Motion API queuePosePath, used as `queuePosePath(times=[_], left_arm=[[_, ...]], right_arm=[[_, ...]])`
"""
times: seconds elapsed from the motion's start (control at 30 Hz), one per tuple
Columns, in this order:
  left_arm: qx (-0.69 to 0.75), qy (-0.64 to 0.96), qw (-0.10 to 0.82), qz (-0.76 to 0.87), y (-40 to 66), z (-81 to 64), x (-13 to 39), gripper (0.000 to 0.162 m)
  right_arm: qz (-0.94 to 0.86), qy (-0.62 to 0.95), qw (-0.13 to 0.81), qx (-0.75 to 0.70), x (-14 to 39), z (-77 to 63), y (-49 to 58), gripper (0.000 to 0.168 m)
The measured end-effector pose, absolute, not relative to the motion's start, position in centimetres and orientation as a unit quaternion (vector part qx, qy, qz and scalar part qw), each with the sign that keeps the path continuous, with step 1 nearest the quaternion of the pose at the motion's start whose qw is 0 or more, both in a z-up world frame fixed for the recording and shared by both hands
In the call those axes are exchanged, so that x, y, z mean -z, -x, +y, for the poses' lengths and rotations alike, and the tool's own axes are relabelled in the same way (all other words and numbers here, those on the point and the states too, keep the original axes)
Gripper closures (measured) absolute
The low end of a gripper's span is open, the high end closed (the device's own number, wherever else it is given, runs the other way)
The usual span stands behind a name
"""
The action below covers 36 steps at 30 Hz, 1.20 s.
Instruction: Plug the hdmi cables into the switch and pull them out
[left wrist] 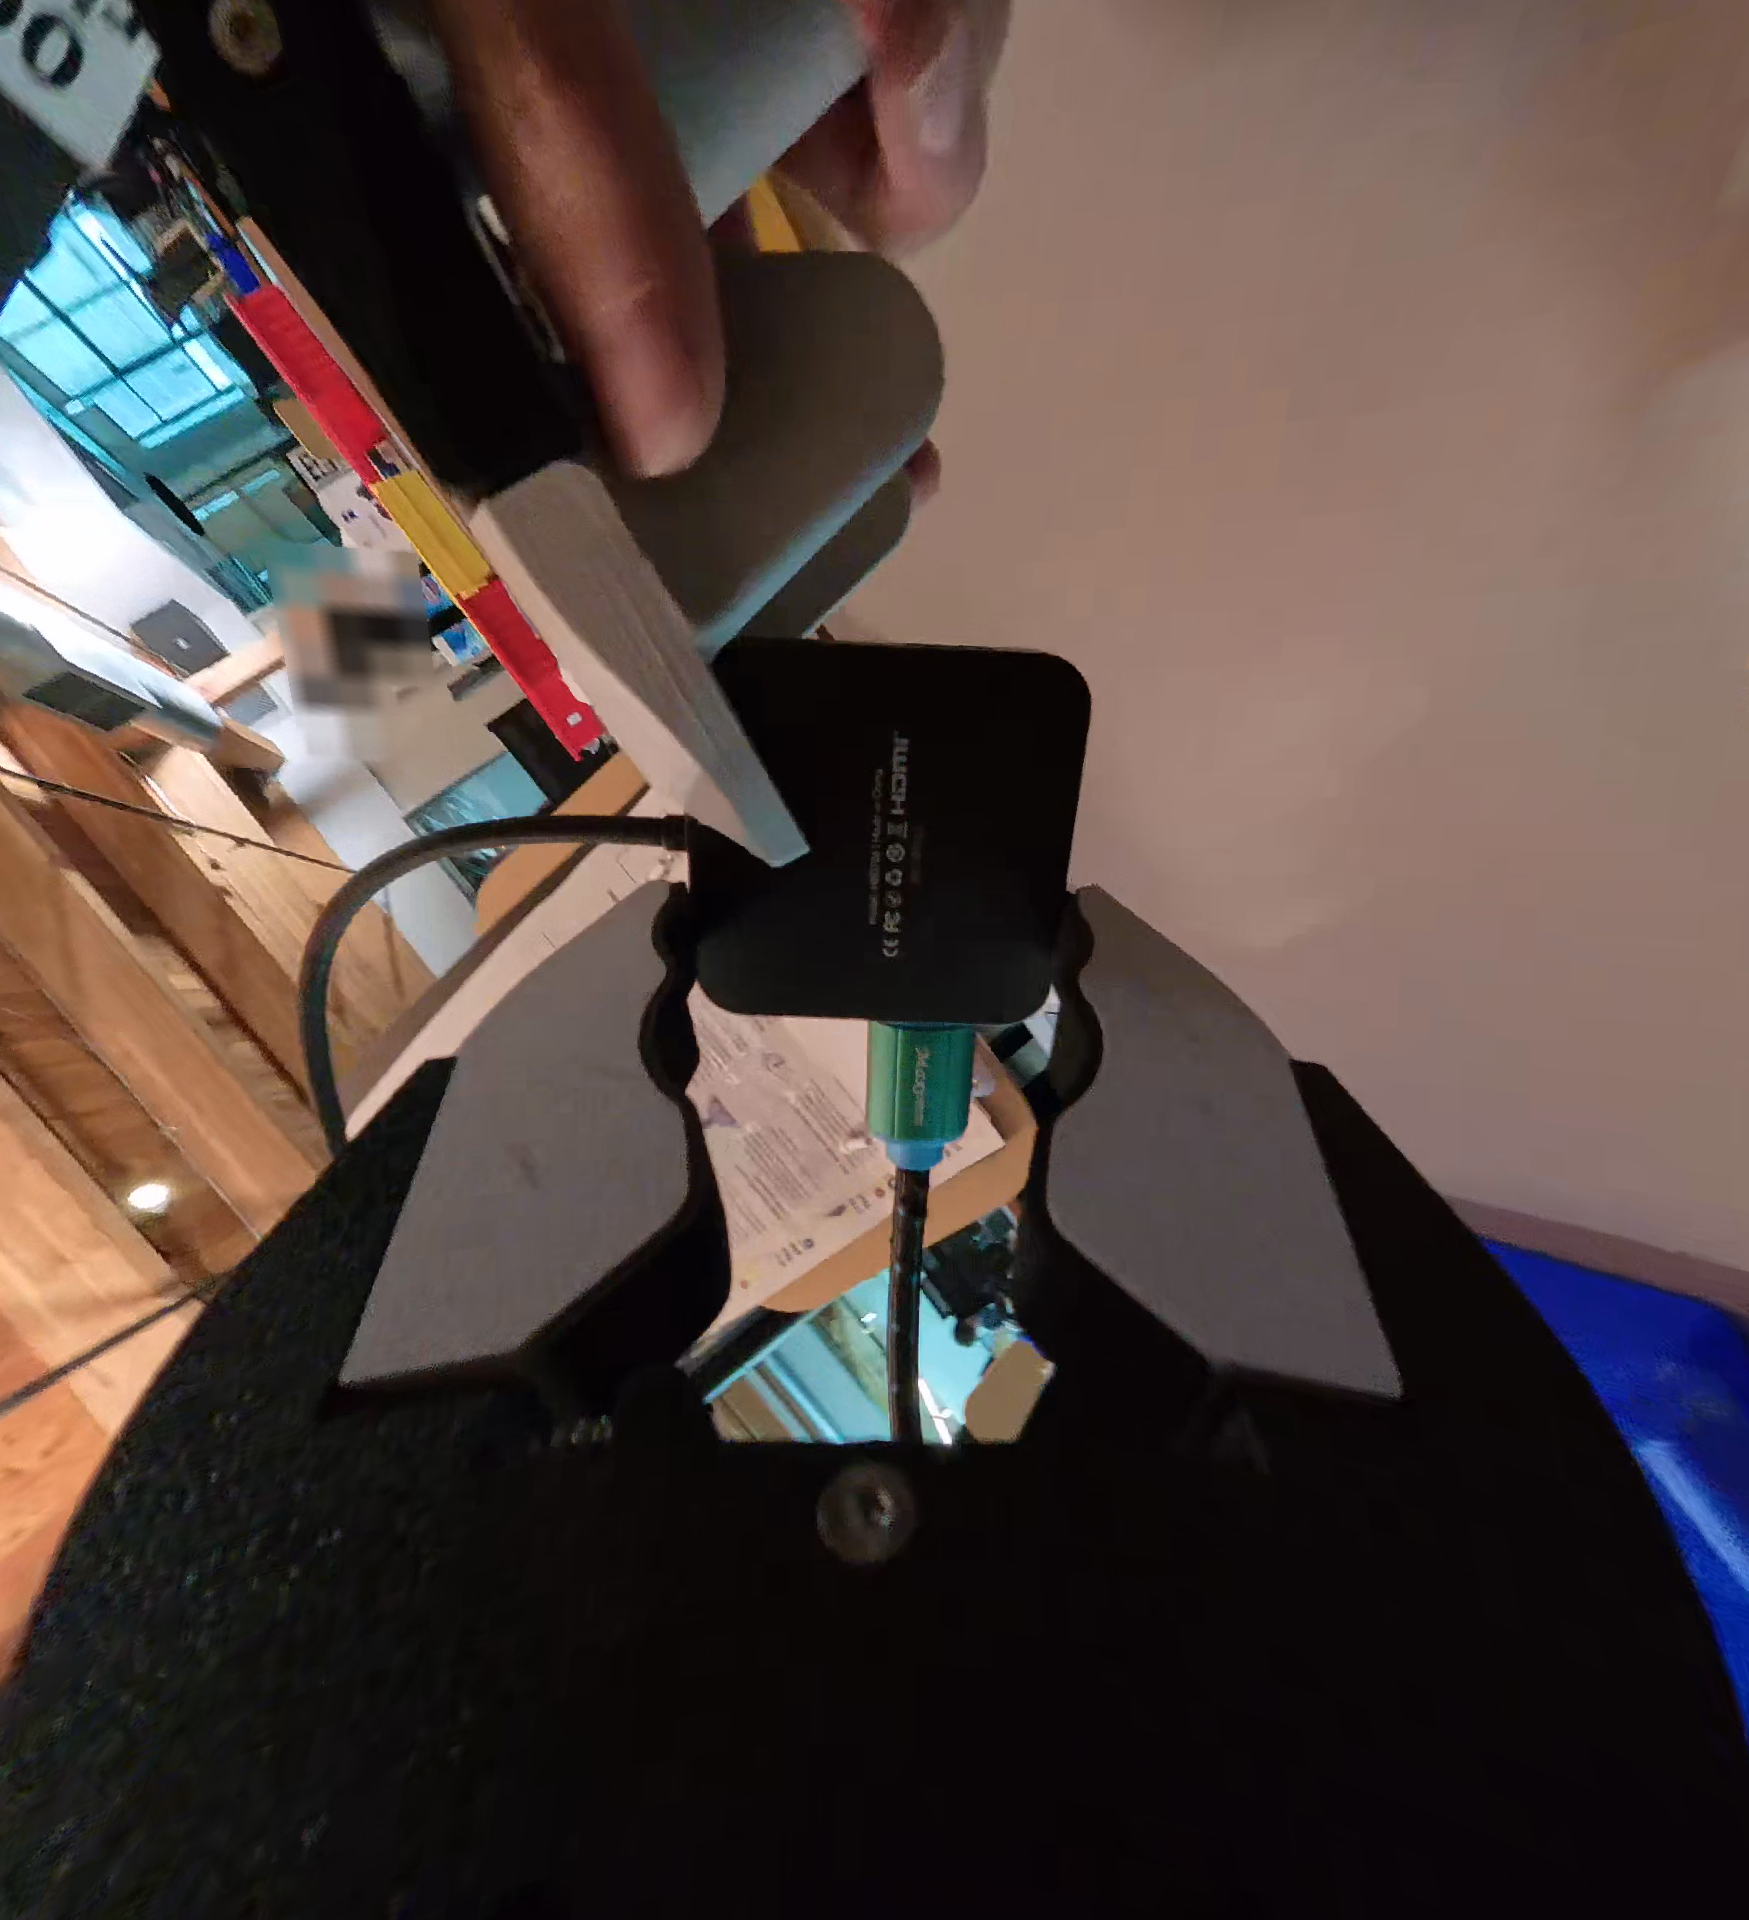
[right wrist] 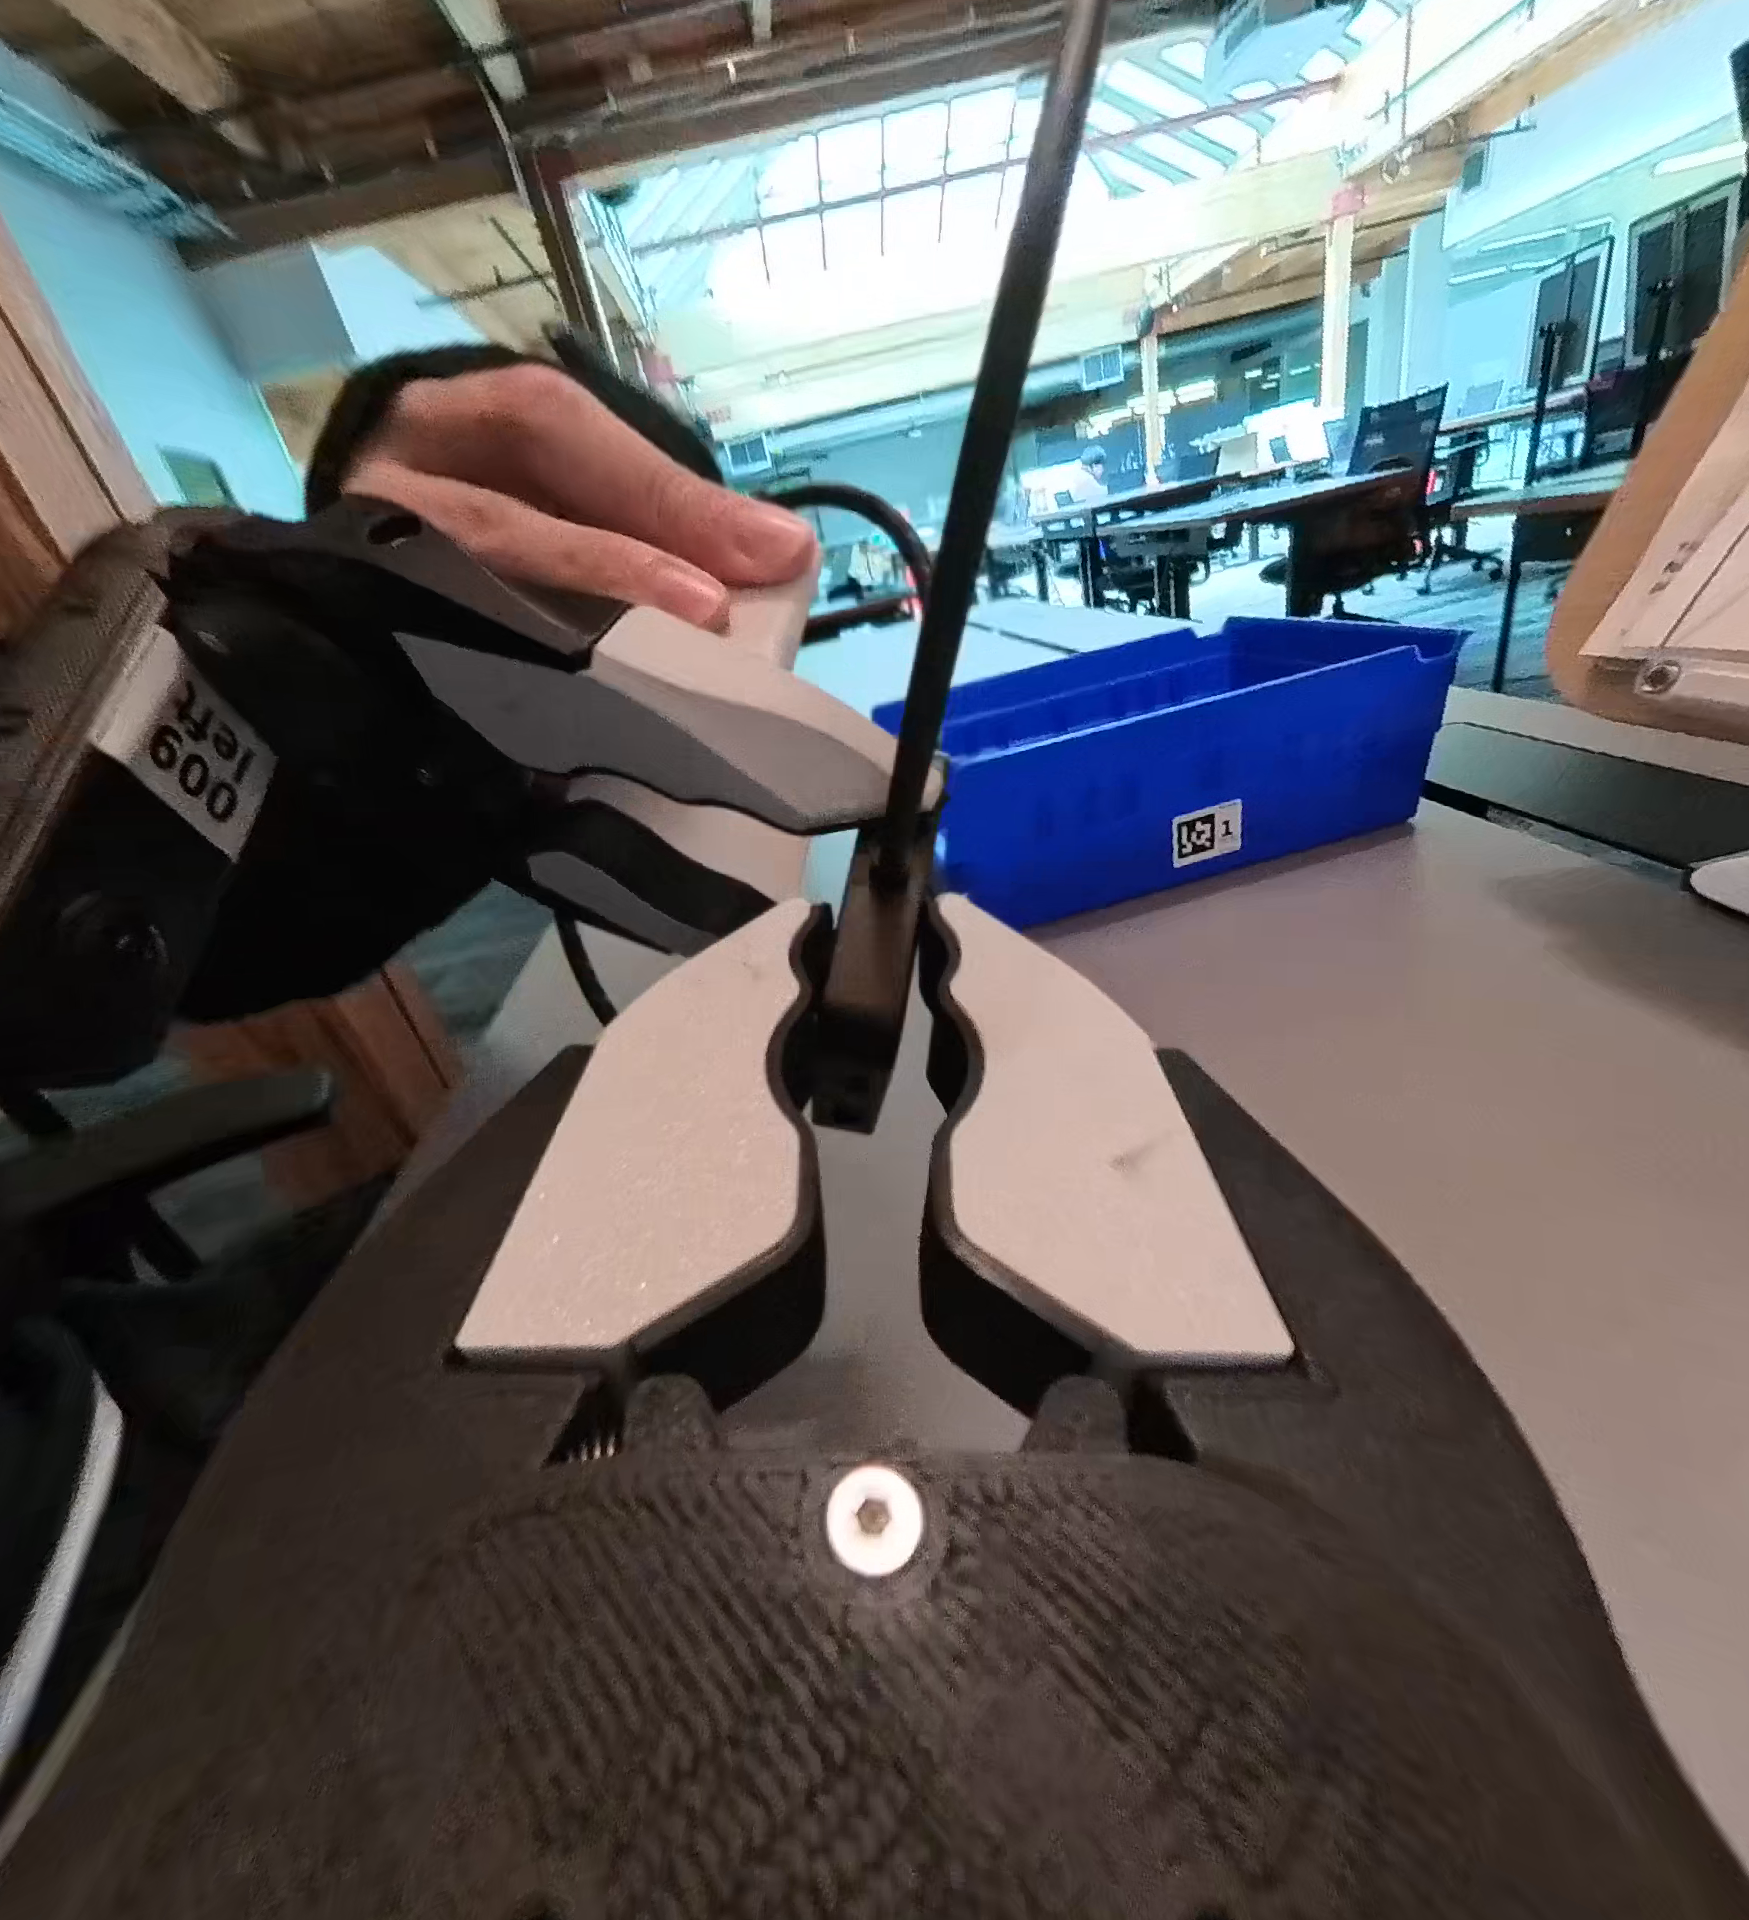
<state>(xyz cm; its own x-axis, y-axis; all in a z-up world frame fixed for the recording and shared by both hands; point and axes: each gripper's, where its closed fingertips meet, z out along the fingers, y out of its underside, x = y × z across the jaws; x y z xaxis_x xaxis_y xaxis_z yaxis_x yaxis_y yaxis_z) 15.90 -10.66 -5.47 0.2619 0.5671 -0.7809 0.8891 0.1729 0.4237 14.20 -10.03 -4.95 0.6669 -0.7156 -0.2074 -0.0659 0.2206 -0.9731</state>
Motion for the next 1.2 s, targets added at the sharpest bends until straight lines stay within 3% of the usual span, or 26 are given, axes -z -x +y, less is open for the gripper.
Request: queuePosePath(times=[0.2, 0.33, 0.37, 0.43, 0.53, 0.63, 0.73, 0.93, 1.03, 1.2], left_arm=[[0.21, -0.622, 0.51, 0.556, -15.6, -11.1, 4.9, 0.097], [0.415, -0.489, 0.462, 0.612, -12.5, -10.3, -2.2, 0.11], [0.49, -0.419, 0.419, 0.639, -11.4, -9.9, -4.1, 0.111], [0.629, -0.25, 0.245, 0.694, -9.2, -9.5, -5.6, 0.117], [0.699, -0.04, -0.074, 0.71, -7.0, -9.9, -2.6, 0.124], [0.699, 0.137, -0.227, 0.664, -9.6, -11.4, 2.4, 0.124], [0.72, 0.181, -0.262, 0.616, -12.3, -12.9, 4.7, 0.123], [0.757, 0.127, -0.248, 0.591, -12.3, -14.9, 4.8, 0.124], [0.773, 0.113, -0.249, 0.572, -12.9, -15.0, 4.8, 0.145], [0.778, 0.115, -0.317, 0.531, -13.2, -14.9, 3.6, 0.144]], right_arm=[[0.346, 0.586, 0.676, 0.284, 5.1, -11.4, -15.0, 0.154], [0.397, 0.481, 0.735, 0.267, 3.7, -14.0, -15.6, 0.154], [0.404, 0.444, 0.758, 0.254, 3.2, -14.7, -15.6, 0.154], [0.408, 0.38, 0.797, 0.231, 2.2, -15.9, -15.5, 0.154], [0.401, 0.302, 0.837, 0.217, 0.8, -17.3, -14.7, 0.154], [0.39, 0.275, 0.852, 0.217, 0.2, -17.8, -14.0, 0.154], [0.386, 0.267, 0.855, 0.219, 0.2, -17.5, -13.9, 0.153], [0.373, 0.244, 0.872, 0.2, 0.1, -16.5, -14.0, 0.153], [0.355, 0.26, 0.877, 0.193, -0.2, -16.2, -13.8, 0.153], [0.347, 0.272, 0.877, 0.191, -0.3, -15.7, -13.8, 0.153]])
